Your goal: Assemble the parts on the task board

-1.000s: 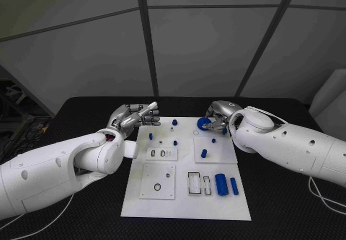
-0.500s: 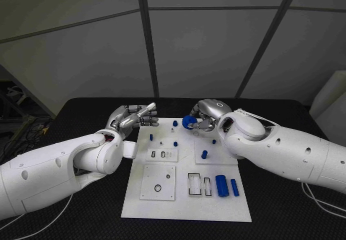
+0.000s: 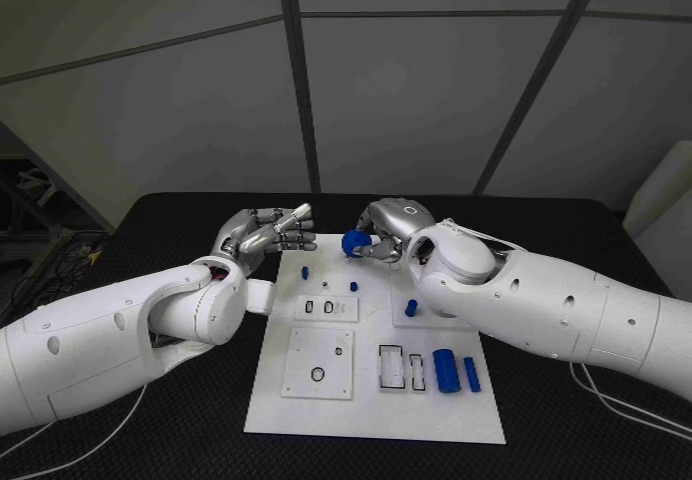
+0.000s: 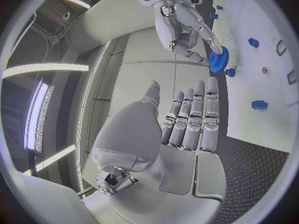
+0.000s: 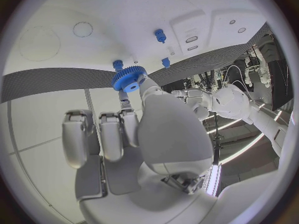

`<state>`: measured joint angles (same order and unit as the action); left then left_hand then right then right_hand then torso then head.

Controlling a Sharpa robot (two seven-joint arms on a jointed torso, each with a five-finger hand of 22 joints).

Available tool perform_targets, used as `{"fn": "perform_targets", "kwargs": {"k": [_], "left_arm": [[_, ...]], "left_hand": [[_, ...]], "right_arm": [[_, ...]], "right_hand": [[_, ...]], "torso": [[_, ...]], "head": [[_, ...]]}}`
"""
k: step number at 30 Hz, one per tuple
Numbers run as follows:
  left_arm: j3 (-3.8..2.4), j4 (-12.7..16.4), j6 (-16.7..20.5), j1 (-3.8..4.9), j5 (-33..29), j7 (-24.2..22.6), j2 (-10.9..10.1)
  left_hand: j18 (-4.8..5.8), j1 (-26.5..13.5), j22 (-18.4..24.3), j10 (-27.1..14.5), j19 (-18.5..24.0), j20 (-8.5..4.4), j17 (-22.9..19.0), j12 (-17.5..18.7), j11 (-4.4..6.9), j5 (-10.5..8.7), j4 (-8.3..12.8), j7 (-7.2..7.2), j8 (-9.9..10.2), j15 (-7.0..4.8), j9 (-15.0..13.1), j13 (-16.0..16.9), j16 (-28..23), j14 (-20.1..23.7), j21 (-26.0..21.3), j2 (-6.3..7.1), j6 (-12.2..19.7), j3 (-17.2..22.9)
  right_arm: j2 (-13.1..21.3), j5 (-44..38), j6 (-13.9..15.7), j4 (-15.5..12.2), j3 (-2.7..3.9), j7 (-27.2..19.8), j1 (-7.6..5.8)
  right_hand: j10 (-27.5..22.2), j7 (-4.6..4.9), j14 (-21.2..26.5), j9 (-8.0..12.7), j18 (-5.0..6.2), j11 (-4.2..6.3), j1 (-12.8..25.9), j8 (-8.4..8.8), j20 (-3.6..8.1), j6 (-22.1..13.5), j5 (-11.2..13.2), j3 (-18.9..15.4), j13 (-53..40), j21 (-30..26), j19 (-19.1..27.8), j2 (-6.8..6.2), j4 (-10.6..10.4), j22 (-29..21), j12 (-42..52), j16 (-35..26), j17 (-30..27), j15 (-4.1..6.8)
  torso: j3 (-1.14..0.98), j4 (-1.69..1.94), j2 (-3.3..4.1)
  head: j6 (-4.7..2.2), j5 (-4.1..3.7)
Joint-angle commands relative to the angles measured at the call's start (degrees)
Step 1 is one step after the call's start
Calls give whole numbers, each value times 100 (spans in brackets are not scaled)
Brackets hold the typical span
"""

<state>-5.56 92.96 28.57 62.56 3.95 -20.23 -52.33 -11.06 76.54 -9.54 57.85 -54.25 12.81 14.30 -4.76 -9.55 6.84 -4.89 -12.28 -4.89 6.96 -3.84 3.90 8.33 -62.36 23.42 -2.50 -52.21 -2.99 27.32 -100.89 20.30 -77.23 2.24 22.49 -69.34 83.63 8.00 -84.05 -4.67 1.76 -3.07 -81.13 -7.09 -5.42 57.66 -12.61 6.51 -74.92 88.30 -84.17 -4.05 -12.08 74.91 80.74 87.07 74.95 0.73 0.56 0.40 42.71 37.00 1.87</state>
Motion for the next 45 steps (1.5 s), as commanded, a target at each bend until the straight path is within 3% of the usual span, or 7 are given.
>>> {"fn": "perform_targets", "kwargs": {"k": [1,12,26,35,38,45], "left_arm": [[-5,-2,-20,9,43,-38,9],[-5,-34,-22,9,43,-45,37],[-5,-52,-20,9,43,-50,45],[-5,-51,-20,9,43,-48,41],[-5,-55,-22,9,43,-47,44],[-5,-61,-22,9,43,-42,46]], "left_hand": [[67,15,10,-11,34,-3,5,32,-31,5,29,-36,38,-6,6,-5,-13,1,-28,-60,-15,8],[67,23,10,-6,37,-2,10,33,-31,5,36,-34,39,-5,5,-4,-20,3,-28,-64,-20,9],[67,23,10,-6,37,-2,10,33,-31,5,36,-34,39,-5,5,-4,-20,3,-28,-64,-20,9],[67,23,10,-6,37,-2,10,33,-31,5,36,-34,39,-5,5,-4,-20,3,-28,-64,-20,9],[67,23,10,-6,37,-2,10,33,-31,5,36,-34,39,-5,5,-4,-20,3,-28,-64,-20,9],[67,23,10,-6,37,-2,10,33,-31,5,36,-34,39,-5,5,-4,-20,3,-28,-64,-20,9]], "right_arm": [[-129,-100,6,153,-39,-76,-11],[-401,-70,-131,429,-182,-168,-8],[-538,-41,-340,618,-290,-210,-6],[-579,-21,-427,718,-313,-158,-6],[-587,-12,-441,745,-315,-138,-6],[-584,78,-508,767,-316,-151,-6]], "right_hand": [[106,14,-473,-4,-108,-5,-28,20,39,1,15,-2,-754,38,-429,31,34,1200,17,35,925,40],[102,18,-474,0,-108,-7,-29,31,38,-10,22,5,-752,38,-429,26,42,1200,13,36,929,38],[86,28,-474,12,-110,-16,-12,58,35,-38,42,13,-739,42,-433,10,52,1209,-8,35,926,31],[-26,94,-481,69,-110,-78,156,224,-7,-289,97,-7,-635,41,-432,-52,29,1210,-157,52,966,-20],[-78,141,-485,89,-110,-124,326,335,-44,-496,141,-54,-587,41,-431,-86,-55,1210,-224,61,986,-61],[-109,170,-491,76,-111,-160,684,342,-90,-603,151,-141,-568,43,-432,-187,-321,1216,-254,78,1025,-100]], "torso": [[-6,3,3],[-13,-16,-8],[-8,-15,-7],[-7,-12,-6],[-10,-12,-7],[-12,-17,-6]], "head": [[5,1],[15,15],[30,31],[36,29],[40,30],[37,33]]}}
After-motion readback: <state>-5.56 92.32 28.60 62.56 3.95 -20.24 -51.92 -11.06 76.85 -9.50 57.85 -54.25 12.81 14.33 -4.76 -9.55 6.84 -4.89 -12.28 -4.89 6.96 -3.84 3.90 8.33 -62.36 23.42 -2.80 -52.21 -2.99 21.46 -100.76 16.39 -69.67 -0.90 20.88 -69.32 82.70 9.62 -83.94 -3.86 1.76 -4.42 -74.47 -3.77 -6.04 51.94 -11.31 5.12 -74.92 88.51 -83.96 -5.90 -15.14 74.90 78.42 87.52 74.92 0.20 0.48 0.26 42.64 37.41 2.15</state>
